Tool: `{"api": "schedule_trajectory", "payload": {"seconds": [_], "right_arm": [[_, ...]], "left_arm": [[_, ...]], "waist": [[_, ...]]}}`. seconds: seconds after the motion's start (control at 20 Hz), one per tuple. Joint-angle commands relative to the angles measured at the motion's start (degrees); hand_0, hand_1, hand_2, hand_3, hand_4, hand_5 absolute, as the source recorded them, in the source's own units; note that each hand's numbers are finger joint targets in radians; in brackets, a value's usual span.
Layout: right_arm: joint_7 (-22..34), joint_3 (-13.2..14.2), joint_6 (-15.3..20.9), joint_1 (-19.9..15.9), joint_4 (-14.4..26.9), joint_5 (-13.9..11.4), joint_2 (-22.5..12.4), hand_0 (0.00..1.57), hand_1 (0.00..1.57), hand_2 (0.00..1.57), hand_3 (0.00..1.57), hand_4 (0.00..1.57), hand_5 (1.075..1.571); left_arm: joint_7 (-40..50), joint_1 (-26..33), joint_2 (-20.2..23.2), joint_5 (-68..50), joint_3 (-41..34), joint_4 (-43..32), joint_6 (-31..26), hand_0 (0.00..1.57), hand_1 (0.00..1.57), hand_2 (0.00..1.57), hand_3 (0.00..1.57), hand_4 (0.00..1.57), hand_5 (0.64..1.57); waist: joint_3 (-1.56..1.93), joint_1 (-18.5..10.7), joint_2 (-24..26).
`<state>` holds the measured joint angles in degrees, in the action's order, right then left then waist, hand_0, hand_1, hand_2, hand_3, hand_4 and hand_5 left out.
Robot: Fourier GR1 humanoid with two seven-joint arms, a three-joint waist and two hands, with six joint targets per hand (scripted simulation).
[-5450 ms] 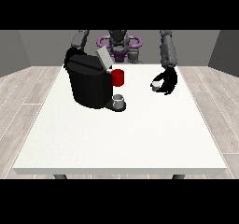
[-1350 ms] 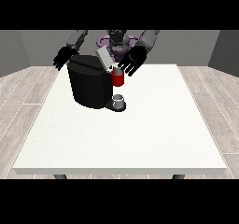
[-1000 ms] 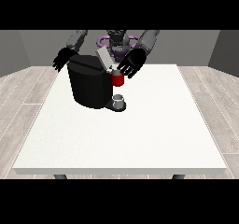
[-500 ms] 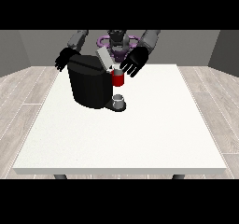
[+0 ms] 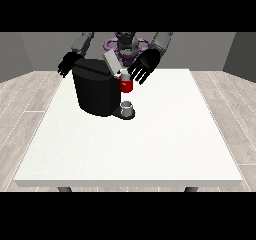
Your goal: Insert the coffee pod into the coffee machine and close the lid
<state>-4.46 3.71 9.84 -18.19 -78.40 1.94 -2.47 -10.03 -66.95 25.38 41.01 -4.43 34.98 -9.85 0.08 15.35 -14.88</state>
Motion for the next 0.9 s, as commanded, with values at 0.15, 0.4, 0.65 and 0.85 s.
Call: {"api": "schedule_trajectory", "payload": {"seconds": [0.15,0.4,0.65,0.85], "right_arm": [[0.1,-1.3,2.0,1.5,0.8,-1.3,1.9,0.0,0.0,0.0,0.0,0.37,1.571],[0.4,0.8,-0.9,2.3,1.5,1.1,-0.5,0.0,0.0,0.0,0.0,0.34,1.571],[-2.5,-0.5,3.0,2.2,3.7,-2.0,1.9,0.0,0.0,0.0,0.0,0.42,1.571],[-1.0,0.3,0.7,3.6,2.8,0.3,0.9,0.0,0.0,0.0,0.0,0.38,1.571]], "left_arm": [[1.1,1.6,-1.9,3.1,2.7,-0.1,-0.2,0.0,0.0,0.0,0.0,0.0,1.571],[-0.4,1.5,0.5,1.9,1.0,-0.3,-3.2,0.0,0.0,0.0,0.0,0.0,1.571],[1.7,0.6,-1.2,2.4,1.5,1.1,-4.3,0.0,0.0,0.0,0.0,0.0,1.571],[1.4,2.4,-0.8,2.4,0.3,1.7,-2.3,0.0,0.0,0.0,0.0,0.0,1.571]], "waist": [[-0.06,-0.2,1.7],[-0.06,-0.6,2.9],[-0.05,-3.1,4.2],[-0.07,-2.3,5.6]]}}
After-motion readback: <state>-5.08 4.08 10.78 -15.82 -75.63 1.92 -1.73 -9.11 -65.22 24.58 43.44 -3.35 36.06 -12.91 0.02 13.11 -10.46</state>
